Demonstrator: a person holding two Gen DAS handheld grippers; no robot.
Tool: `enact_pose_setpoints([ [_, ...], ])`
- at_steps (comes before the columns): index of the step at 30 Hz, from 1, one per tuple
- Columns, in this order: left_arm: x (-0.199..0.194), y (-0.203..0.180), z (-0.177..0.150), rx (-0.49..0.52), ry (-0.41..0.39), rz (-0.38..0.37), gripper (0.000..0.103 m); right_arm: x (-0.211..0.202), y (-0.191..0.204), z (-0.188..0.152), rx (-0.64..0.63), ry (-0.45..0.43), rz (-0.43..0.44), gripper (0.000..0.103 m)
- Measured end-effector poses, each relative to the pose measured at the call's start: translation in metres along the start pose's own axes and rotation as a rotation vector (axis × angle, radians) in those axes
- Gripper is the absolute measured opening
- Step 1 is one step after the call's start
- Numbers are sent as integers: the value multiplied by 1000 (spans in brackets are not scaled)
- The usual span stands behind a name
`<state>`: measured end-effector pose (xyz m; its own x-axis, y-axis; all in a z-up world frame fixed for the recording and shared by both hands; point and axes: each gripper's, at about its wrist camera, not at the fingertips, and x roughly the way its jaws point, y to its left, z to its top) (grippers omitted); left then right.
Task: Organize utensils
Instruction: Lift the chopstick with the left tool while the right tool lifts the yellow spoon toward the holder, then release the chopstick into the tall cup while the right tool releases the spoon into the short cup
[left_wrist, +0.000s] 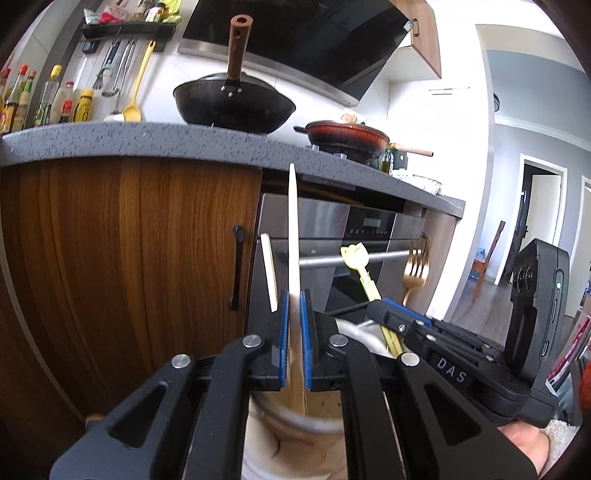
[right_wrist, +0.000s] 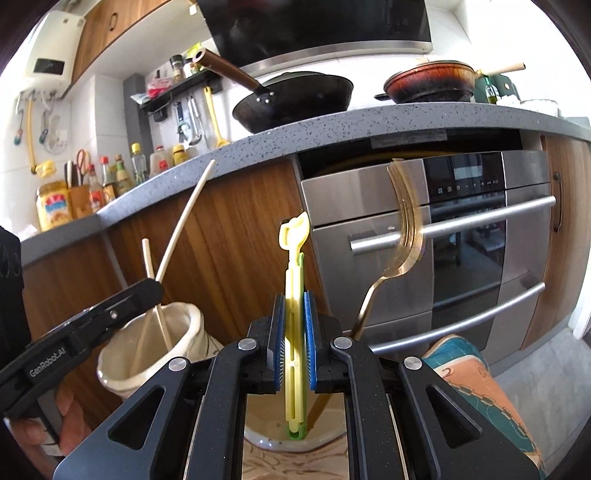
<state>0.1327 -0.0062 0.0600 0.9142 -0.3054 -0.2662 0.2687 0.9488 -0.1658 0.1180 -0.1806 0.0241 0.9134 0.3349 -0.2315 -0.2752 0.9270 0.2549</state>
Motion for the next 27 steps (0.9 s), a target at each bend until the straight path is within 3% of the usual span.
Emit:
enact_pose_setpoints([
  [27,-41,11,-11,0,8,45,8,-37,-3,-22,1,7,-82,11],
])
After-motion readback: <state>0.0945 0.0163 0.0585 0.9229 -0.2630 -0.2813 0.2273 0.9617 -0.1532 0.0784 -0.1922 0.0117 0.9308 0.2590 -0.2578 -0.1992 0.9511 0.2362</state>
